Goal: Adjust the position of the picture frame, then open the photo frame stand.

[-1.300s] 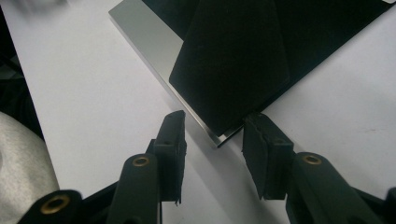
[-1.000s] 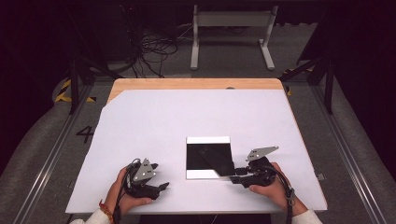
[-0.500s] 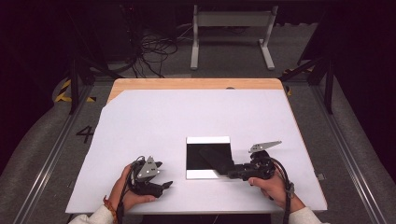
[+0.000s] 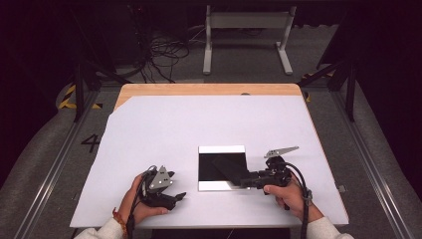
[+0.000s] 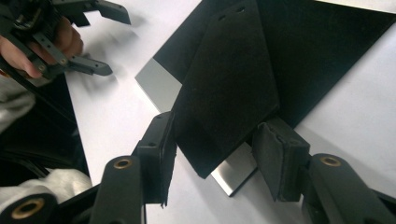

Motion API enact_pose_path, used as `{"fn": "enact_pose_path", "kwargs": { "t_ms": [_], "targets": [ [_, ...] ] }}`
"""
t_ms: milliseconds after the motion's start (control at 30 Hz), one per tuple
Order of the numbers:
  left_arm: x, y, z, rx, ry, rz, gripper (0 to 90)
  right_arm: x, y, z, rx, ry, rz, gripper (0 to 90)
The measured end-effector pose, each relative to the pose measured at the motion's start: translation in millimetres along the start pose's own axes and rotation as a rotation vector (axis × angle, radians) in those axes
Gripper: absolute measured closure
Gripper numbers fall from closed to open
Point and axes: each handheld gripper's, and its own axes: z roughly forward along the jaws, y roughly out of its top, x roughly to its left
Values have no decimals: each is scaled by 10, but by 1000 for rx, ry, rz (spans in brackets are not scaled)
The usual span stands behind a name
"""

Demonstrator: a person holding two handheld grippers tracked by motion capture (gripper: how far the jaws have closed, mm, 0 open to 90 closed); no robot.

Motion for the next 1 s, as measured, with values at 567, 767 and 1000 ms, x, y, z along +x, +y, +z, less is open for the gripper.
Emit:
{"fn": "enact_pose_path", "kwargs": {
  "t_ms": [567,767,1000],
  "targets": [
    [17,27,18,-24,-34,-9,217,-68,50,141,-72,26,155,523],
    [162,114,56,-101,-106,-106,228,-78,39,142,-76,32,147,535],
    [166,260,235,-87,-142,-115,216,-59,26,141,-76,25,117,538]
  ]
}}
